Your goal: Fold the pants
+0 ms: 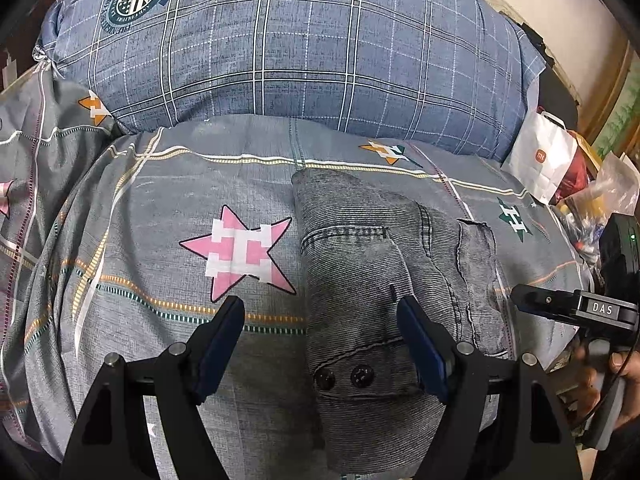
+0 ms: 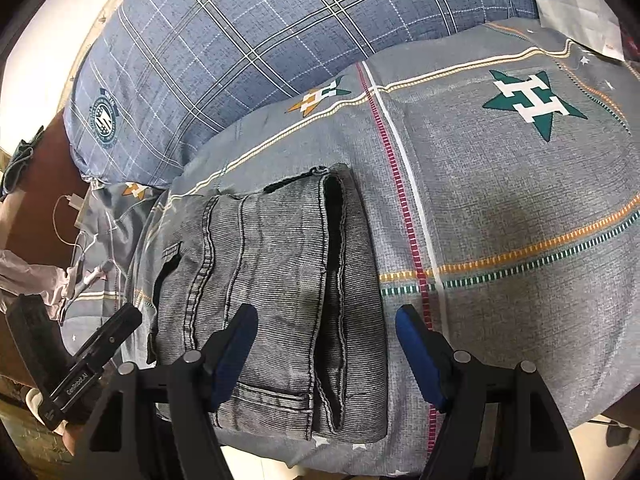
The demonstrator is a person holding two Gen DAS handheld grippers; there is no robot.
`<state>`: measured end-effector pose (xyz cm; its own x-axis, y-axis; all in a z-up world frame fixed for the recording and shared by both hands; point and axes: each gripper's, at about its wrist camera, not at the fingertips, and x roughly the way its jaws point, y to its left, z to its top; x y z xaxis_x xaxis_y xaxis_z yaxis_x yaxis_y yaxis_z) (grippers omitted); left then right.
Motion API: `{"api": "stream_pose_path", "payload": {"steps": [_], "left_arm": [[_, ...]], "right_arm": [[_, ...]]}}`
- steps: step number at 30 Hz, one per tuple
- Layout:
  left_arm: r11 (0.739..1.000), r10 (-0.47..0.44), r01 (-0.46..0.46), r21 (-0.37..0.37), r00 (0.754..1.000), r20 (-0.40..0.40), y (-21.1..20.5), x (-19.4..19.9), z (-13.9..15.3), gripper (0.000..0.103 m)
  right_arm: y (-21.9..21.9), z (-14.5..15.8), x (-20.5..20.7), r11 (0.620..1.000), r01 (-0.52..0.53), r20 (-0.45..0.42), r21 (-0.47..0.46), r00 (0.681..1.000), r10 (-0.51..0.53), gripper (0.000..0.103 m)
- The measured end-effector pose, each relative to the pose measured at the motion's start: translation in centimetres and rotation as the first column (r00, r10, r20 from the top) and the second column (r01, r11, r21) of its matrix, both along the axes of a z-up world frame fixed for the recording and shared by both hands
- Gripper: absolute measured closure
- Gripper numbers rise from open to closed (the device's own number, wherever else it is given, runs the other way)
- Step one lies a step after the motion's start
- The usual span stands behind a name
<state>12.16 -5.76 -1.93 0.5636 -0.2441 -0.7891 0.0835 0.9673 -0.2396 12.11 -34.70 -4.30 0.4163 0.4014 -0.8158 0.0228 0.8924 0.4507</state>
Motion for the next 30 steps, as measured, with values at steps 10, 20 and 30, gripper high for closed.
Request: {"api": "stream_pose_path", "payload": {"steps": [10, 20, 30], "left_arm": [[0.995, -0.004, -0.007, -0.103, 0.994, -0.11, -0.4, 2.5, -2.8, 0.024], [0.999, -0.053, 0.053, -0.01, 0.992, -0.117, -3.2, 3.0, -4.1, 0.053], [0.99, -0.112, 0.108, 0.095, 0.993, 0.032, -4.0, 0.4, 0.5, 0.083]], "right_arm": [[0.5, -2.3, 2.4, 1.0, -0.016, -0.052, -0.015, 0.999, 0.016, 0.028], [3.8, -2.4, 2.3, 0.976, -0.109, -0.034, -0.187, 0.994, 0.105, 0.078], [7.3, 3.2, -0.7, 0.923, -0.13, 0.073, -0.362, 0.983, 0.167, 0.087]]}}
